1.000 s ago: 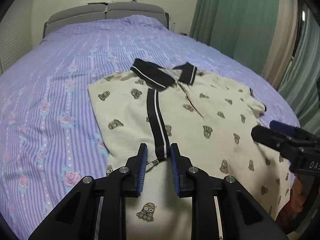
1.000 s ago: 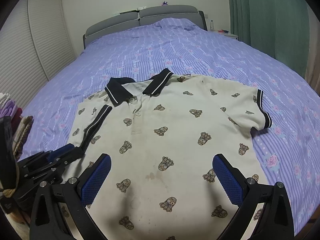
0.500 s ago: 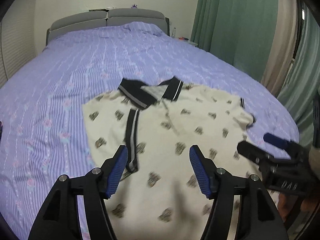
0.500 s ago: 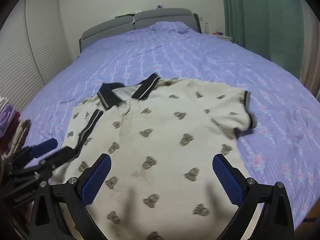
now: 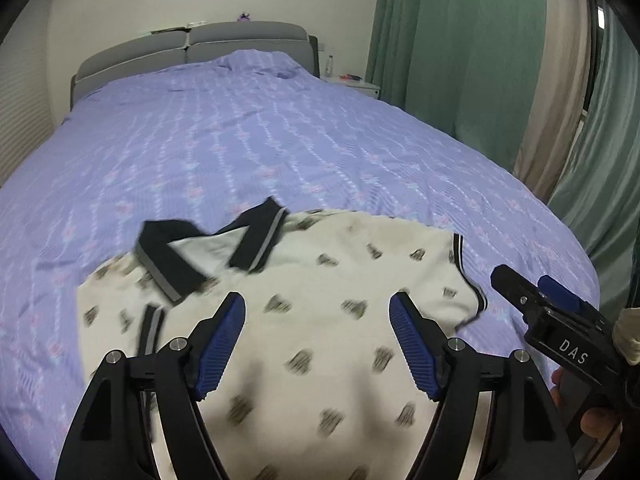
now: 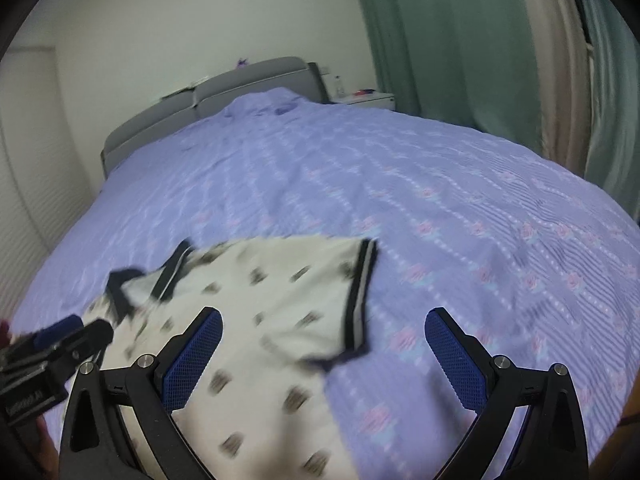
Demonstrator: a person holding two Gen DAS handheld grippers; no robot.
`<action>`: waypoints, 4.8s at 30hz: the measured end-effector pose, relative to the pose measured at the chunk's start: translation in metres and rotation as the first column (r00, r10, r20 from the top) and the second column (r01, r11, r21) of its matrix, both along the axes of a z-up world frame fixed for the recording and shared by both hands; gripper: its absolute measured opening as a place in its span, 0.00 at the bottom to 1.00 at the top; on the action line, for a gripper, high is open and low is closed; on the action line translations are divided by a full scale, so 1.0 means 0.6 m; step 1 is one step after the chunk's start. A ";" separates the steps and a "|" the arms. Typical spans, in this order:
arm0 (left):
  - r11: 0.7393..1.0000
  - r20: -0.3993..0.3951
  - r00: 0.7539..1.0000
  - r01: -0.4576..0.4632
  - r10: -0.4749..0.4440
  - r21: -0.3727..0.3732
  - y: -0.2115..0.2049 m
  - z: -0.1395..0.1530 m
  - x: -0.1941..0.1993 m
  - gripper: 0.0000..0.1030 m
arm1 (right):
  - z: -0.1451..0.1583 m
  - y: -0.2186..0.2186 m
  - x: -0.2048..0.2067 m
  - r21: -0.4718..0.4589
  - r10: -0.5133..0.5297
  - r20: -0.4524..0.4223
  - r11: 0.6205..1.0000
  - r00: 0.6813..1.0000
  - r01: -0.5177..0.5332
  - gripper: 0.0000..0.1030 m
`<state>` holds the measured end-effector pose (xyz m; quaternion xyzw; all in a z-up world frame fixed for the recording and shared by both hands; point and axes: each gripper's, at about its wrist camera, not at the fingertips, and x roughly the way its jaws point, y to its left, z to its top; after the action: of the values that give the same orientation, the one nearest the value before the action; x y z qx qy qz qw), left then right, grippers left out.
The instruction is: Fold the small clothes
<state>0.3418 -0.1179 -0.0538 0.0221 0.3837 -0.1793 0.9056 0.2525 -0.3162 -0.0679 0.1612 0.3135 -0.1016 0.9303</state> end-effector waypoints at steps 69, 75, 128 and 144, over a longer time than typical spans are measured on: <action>0.997 -0.062 0.997 -0.046 0.049 0.055 0.116 -0.042 0.052 0.72 | 0.011 0.112 0.038 -0.086 0.383 -0.038 0.919 0.923 -0.385 0.72; 0.992 -0.147 0.984 0.090 -0.102 -0.087 0.056 -0.057 0.073 0.71 | -0.030 0.049 0.028 -0.068 0.374 -0.066 0.923 0.925 -0.378 0.71; 0.982 -0.161 0.973 0.176 -0.164 0.062 0.029 -0.060 0.114 0.40 | -0.086 0.115 0.055 0.078 0.614 -0.033 0.788 0.789 -0.611 0.39; 0.960 -0.303 0.929 0.140 -0.212 -0.243 -0.010 -0.118 0.050 0.19 | -0.105 0.057 0.023 -0.042 0.472 -0.134 0.876 0.872 -0.480 0.47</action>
<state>0.3719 -0.1237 -0.1248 -0.0721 0.5026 -0.3023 0.8067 0.2665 -0.2818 -0.1310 0.0382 0.3948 0.1096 0.9114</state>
